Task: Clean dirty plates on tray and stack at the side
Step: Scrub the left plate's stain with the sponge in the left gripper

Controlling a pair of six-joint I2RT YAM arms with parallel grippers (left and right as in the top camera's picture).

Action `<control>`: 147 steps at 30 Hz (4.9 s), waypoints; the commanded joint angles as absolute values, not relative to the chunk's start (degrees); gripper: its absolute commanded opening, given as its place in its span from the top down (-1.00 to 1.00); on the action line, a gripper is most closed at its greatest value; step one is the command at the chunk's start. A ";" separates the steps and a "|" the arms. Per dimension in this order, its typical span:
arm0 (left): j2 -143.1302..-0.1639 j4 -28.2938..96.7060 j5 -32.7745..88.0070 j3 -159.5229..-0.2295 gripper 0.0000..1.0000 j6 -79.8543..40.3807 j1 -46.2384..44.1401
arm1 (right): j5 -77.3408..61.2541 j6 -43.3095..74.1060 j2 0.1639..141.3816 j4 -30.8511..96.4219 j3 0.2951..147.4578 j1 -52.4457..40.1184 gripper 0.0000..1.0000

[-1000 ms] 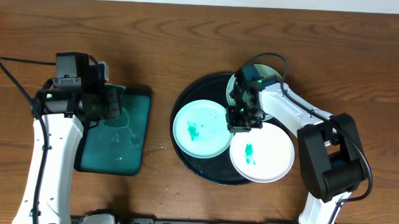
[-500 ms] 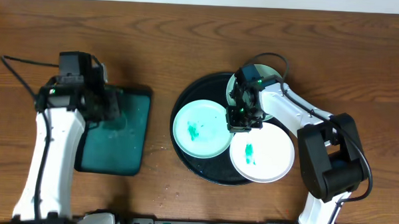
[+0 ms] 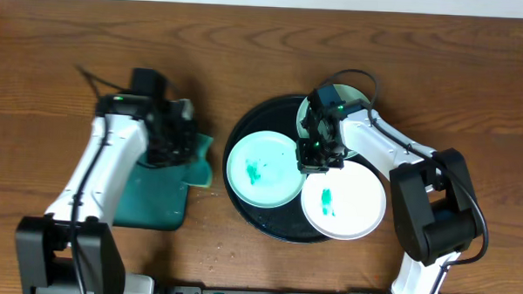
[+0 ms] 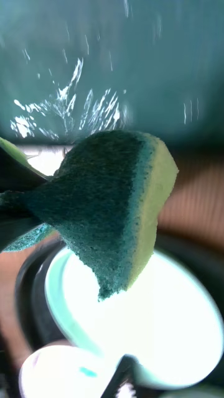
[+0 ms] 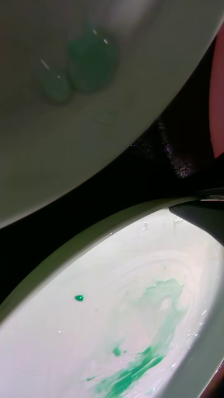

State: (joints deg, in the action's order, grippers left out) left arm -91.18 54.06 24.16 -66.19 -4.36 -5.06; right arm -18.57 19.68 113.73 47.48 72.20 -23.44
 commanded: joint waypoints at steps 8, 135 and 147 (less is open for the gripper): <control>-92.88 43.53 26.55 -66.98 0.85 -18.00 -19.42 | -12.29 20.80 115.39 46.30 70.76 -22.17 0.97; -115.11 55.48 -2.46 -69.97 0.86 -18.85 -24.84 | -11.84 22.02 115.39 51.68 70.76 -22.17 0.97; -106.45 58.50 5.15 -75.35 0.86 -11.77 -24.82 | -11.86 22.06 115.39 51.68 70.76 -22.17 0.97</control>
State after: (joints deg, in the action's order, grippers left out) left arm -109.58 56.84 8.82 -74.30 -14.87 -26.09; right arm -18.81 21.50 113.82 50.76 72.36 -23.14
